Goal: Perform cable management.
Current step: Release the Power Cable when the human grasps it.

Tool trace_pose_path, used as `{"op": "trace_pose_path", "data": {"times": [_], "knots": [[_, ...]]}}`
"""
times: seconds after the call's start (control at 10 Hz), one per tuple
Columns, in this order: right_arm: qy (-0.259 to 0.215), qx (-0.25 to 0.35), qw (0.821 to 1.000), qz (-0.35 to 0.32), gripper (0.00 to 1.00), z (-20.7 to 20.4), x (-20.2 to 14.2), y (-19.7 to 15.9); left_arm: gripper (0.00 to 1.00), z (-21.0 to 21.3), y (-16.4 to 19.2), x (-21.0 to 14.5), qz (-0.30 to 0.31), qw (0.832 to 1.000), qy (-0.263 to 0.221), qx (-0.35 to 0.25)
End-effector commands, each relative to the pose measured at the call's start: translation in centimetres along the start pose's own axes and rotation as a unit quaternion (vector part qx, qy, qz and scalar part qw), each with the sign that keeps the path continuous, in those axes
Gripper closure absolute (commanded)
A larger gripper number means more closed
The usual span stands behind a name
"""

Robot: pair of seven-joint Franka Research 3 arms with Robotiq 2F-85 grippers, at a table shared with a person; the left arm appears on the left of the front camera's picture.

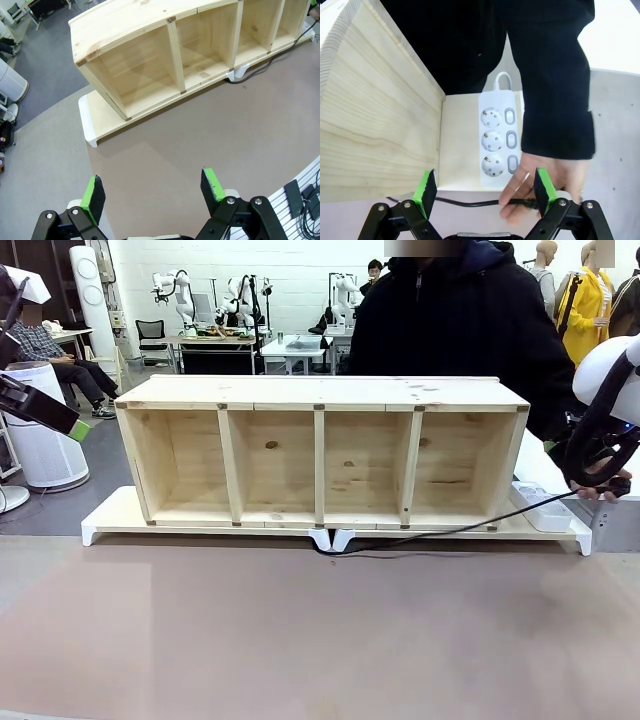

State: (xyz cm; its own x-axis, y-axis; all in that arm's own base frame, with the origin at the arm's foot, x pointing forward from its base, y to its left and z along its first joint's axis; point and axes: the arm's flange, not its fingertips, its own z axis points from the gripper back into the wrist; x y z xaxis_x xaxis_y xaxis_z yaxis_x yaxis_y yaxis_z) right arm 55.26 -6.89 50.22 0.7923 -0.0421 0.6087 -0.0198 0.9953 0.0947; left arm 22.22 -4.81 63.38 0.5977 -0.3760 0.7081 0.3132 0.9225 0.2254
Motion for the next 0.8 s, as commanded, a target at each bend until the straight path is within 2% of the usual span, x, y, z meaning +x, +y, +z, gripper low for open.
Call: {"op": "trace_pose_path", "data": {"times": [0.0,0.7], "knots": [[-0.001,-0.001,1.000,-0.003,0.00,0.07,0.00,-0.23,0.00,-0.12,0.04,0.20,0.000,1.000,-0.004,0.002],[-0.001,-0.001,1.000,-0.003,0.00,0.07,0.00,-0.23,0.00,-0.12,0.04,0.20,0.000,1.000,-0.004,0.002]]}}
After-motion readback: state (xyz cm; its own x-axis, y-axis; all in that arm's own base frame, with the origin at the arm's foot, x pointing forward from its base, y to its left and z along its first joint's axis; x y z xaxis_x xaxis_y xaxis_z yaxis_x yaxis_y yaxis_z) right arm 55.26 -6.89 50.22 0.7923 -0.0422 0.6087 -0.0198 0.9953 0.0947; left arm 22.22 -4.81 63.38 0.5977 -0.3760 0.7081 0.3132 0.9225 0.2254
